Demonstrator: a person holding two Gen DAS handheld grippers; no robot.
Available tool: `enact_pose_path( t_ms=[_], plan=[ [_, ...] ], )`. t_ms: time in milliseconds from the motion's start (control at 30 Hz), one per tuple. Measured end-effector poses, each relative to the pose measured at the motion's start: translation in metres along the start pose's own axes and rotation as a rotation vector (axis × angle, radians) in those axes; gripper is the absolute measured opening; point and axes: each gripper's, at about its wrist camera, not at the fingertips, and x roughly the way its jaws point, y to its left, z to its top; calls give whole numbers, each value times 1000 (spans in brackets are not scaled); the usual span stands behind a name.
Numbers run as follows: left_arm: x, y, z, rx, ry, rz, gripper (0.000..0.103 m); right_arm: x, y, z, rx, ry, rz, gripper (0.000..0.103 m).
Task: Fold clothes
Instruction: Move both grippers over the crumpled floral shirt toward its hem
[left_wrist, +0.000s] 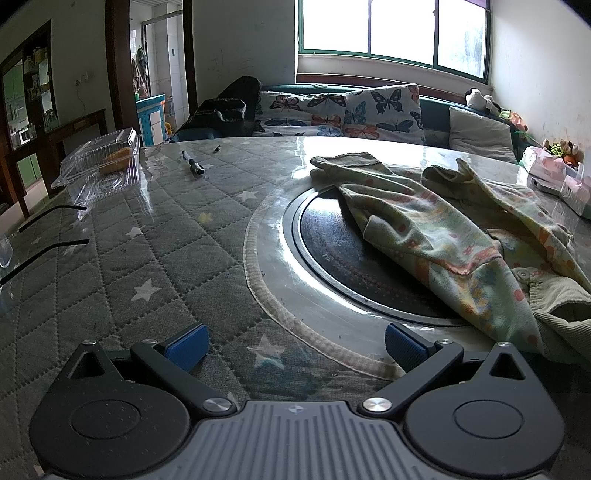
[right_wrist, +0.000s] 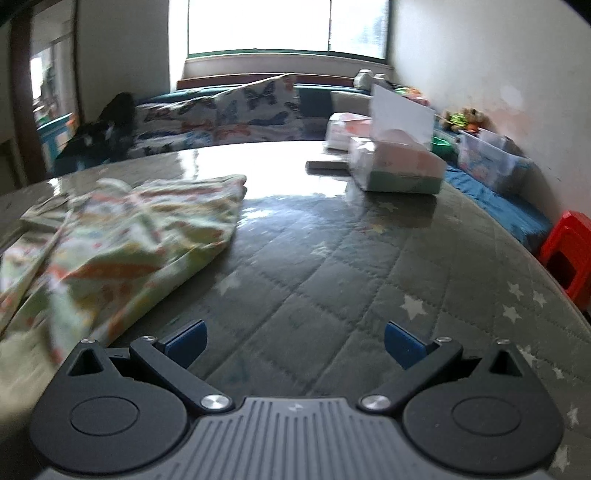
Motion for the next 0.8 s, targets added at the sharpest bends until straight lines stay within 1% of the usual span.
enact_pose_path(
  t_ms=[133, 200, 267, 367, 500, 600, 800],
  plan=[
    [-4, 1, 1, -25, 25, -12, 103, -6, 1, -5, -10, -2, 1, 103],
    [-6, 2, 2, -37, 38, -17, 103, -18, 11, -14, -8, -18, -10, 103],
    [-11, -6, 2, -27, 49, -26, 103, -33, 21, -21, -11, -28, -16, 103],
    [-19, -19, 3, -9, 52, -49, 103, -26, 50, -25, -29, -11, -28, 103],
    [-29, -35, 3, 11, 50, -93, 103, -36, 47, -30, -39, 2, 6, 103],
    [-37, -48, 2, 32, 38, -126, 103, -47, 34, -31, -67, 12, 54, 103],
    [-45, -68, 0, 94, 45, -159, 103, -57, 37, -37, -94, 26, 79, 103]
  ],
)
